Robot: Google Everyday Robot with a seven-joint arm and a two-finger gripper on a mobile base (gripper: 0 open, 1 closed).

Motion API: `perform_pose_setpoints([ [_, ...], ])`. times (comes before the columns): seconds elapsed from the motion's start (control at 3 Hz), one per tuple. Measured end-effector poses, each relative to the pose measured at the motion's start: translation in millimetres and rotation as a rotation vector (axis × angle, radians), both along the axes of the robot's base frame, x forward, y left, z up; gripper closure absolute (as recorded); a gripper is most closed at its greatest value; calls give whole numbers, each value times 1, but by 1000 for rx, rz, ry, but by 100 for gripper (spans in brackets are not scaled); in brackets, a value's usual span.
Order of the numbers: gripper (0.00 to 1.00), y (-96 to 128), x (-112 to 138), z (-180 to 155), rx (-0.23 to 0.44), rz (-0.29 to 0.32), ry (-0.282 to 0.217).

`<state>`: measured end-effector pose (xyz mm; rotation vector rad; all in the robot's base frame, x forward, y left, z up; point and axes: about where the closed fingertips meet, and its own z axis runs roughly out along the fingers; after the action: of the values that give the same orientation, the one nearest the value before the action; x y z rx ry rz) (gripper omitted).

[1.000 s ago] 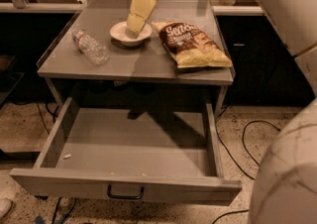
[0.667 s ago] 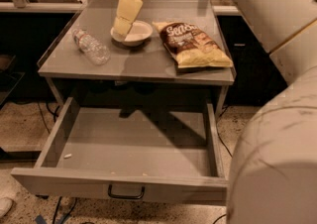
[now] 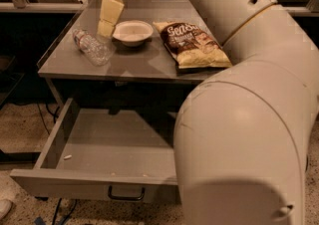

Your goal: Place water bottle into top drawer

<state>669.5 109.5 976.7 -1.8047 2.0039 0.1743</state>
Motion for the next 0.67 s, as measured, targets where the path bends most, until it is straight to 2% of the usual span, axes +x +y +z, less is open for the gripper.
perform_pose_setpoints([
  [0.33,0,27,2,-19,67,-21,67],
  [0.67,0,57,5,-45,107,-71,143],
])
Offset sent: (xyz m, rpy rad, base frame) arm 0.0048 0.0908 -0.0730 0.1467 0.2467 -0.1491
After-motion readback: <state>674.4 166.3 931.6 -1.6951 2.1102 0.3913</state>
